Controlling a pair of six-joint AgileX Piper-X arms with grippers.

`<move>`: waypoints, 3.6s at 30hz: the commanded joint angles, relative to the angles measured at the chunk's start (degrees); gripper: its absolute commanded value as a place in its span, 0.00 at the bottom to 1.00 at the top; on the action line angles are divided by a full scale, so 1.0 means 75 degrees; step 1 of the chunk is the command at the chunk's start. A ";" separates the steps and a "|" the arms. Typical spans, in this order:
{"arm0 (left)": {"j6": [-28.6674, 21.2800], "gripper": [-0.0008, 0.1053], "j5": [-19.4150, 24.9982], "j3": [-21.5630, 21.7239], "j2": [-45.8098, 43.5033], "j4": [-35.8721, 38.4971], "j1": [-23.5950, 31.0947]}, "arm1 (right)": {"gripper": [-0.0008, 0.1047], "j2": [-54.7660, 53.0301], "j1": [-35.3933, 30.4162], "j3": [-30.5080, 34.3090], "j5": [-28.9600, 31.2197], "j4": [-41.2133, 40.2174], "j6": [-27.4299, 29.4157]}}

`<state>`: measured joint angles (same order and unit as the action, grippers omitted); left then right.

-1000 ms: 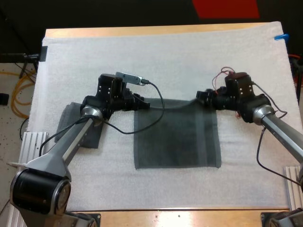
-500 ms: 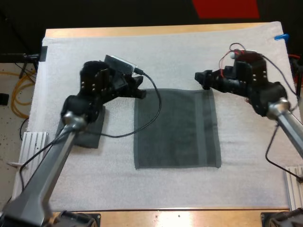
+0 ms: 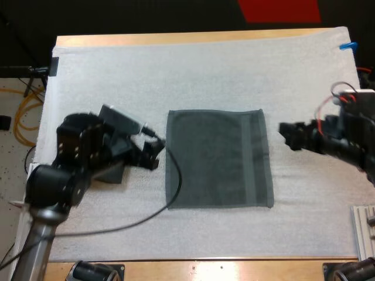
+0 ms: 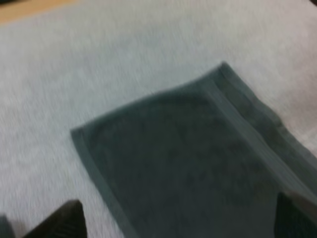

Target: Pick towel from pile fold and stack

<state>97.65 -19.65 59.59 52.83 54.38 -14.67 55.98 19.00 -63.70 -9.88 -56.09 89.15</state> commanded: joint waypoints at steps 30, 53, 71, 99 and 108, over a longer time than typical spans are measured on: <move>0.0194 0.71 -0.0095 -0.2863 -0.1903 0.1731 0.0005 | 0.68 -0.1385 -0.0021 0.5263 -0.0822 0.1898 -0.2886; 0.0194 0.71 -0.0435 -0.2863 -0.1903 0.1453 0.0005 | 0.68 0.2521 -0.0021 0.5630 -0.3351 0.5138 -0.3690; 0.1030 0.71 -0.1002 -0.3018 -0.1386 0.0200 0.0005 | 0.01 0.2521 -0.0021 0.5630 -0.3293 0.4914 -0.3571; 0.2759 0.70 -0.3344 -0.4348 0.3669 -0.3455 -0.0022 | 0.01 0.2521 -0.0021 0.5630 -0.3324 0.4914 -0.3571; 0.2878 0.69 -0.3835 -0.4290 0.3935 -0.3674 -0.0340 | 0.01 0.2521 -0.0021 0.5630 -0.3324 0.4914 -0.3571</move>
<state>118.71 -48.75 28.09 81.40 26.70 -16.72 74.74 18.87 -21.50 -34.53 -19.08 61.70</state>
